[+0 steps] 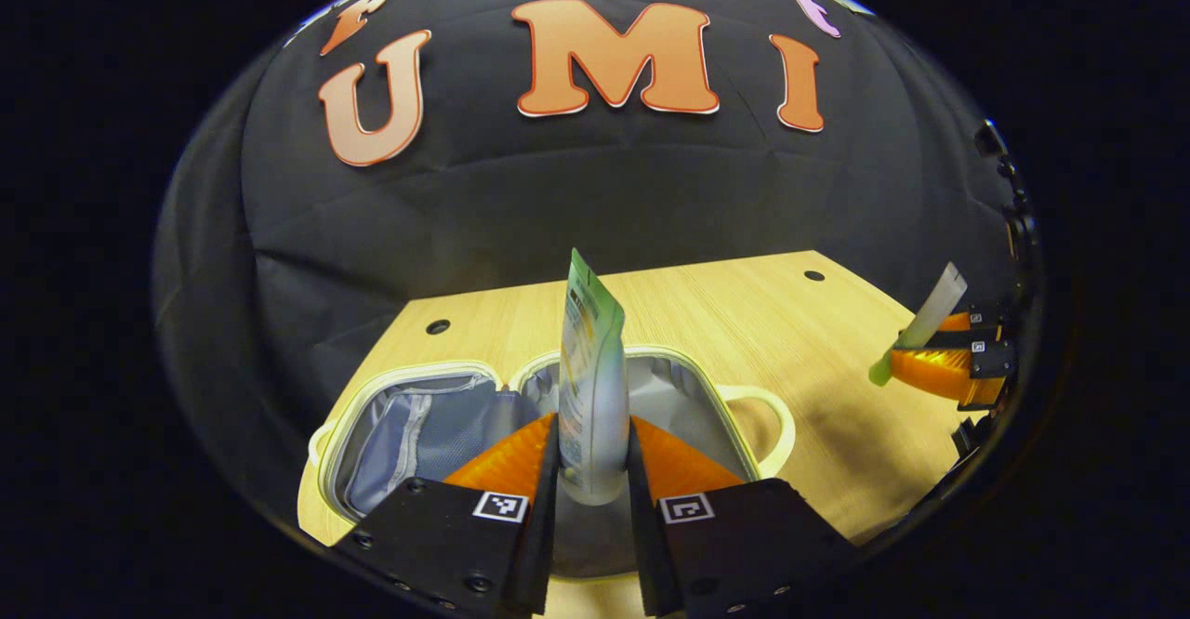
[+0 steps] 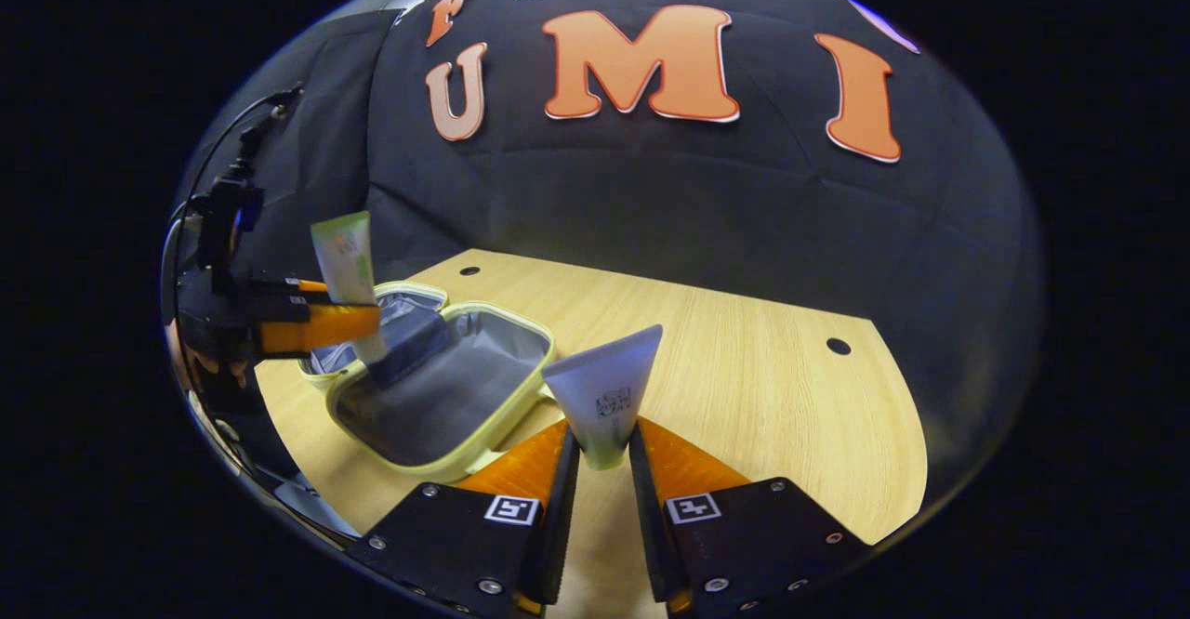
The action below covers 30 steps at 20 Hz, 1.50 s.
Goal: First open the suitcase, pack the skin care products into it, and then close the suitcase.
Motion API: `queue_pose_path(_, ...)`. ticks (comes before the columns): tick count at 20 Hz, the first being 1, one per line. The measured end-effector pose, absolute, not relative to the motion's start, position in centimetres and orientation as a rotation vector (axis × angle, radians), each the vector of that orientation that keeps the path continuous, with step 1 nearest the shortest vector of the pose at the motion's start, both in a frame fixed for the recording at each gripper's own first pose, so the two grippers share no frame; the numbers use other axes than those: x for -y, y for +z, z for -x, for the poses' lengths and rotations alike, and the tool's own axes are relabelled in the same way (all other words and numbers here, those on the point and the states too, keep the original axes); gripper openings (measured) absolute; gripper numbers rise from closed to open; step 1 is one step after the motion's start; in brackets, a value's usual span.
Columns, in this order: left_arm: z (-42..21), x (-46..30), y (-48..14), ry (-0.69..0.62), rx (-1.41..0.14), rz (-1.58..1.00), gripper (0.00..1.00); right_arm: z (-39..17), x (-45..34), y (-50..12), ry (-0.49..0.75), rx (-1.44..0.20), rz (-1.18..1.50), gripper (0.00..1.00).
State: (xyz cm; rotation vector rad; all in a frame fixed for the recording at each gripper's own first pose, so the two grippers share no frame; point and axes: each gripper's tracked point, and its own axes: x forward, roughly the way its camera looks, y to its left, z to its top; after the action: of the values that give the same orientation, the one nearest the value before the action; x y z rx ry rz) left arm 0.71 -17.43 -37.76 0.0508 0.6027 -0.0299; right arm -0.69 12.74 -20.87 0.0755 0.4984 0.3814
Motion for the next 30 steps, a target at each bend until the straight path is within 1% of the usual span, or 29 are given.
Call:
queue_pose_path(4, -1.1, 16.1, -40.1, -0.109, -0.67, -0.047, 0.37, 0.9, -17.1, -18.8, 0.392, -0.476, -0.043, 0.36)
queue_pose_path(6, -1.3, 15.7, -41.6, -0.152, -0.71, -0.038, 0.36, 1.0, -19.1, -18.4, 0.397, -0.479, -0.036, 0.36)
queue_pose_path(9, -1.6, 15.7, -43.9, -0.219, -0.792, -0.028, 0.37, 1.2, -21.9, -18.8, 0.406, -0.509, -0.04, 0.36)
queue_pose_path(12, -1.7, 15.6, -45.9, -0.255, -0.879, -0.017, 0.37, 1.0, -24.0, -19.8, 0.419, -0.56, -0.058, 0.36)
queue_pose_path(15, -0.8, 16.5, -48.4, -0.291, -1.017, 0.04, 0.37, 0.3, -25.6, -21.5, 0.423, -0.616, -0.085, 0.36)
queue_pose_path(17, -0.2, 16.9, -49.8, -0.288, -1.103, 0.069, 0.37, -0.3, -26.4, -22.8, 0.424, -0.664, -0.094, 0.36)
queue_pose_path(19, 0.3, 16.8, -50.7, -0.255, -1.163, 0.105, 0.37, -0.5, -27.2, -23.8, 0.432, -0.712, -0.114, 0.36)
queue_pose_path(20, -0.4, 16.7, -50.6, -0.247, -1.151, 0.122, 0.36, -0.8, -27.4, -24.4, 0.431, -0.729, -0.118, 0.36)
queue_pose_path(25, -1.8, 16.2, -53.4, -0.17, -1.219, 0.155, 0.39, -1.5, -28.4, -27.5, 0.44, -0.844, -0.126, 0.36)
queue_pose_path(26, -2.0, 16.4, -53.1, -0.17, -1.205, 0.168, 0.42, -1.5, -28.4, -28.2, 0.437, -0.87, -0.127, 0.36)
queue_pose_path(27, -2.3, 16.4, -52.5, -0.171, -1.179, 0.173, 0.49, -1.6, -28.4, -28.5, 0.441, -0.882, -0.133, 0.36)
queue_pose_path(28, -2.2, 16.6, -51.7, -0.177, -1.152, 0.176, 0.49, -1.6, -28.7, -29.1, 0.444, -0.901, -0.138, 0.36)
queue_pose_path(29, -2.5, 16.5, -50.7, -0.177, -1.114, 0.175, 0.55, -1.5, -28.9, -29.5, 0.453, -0.916, -0.149, 0.36)
queue_pose_path(30, -2.7, 15.9, -49.4, -0.17, -1.065, 0.167, 0.67, -1.6, -29.1, -29.7, 0.457, -0.928, -0.159, 0.36)
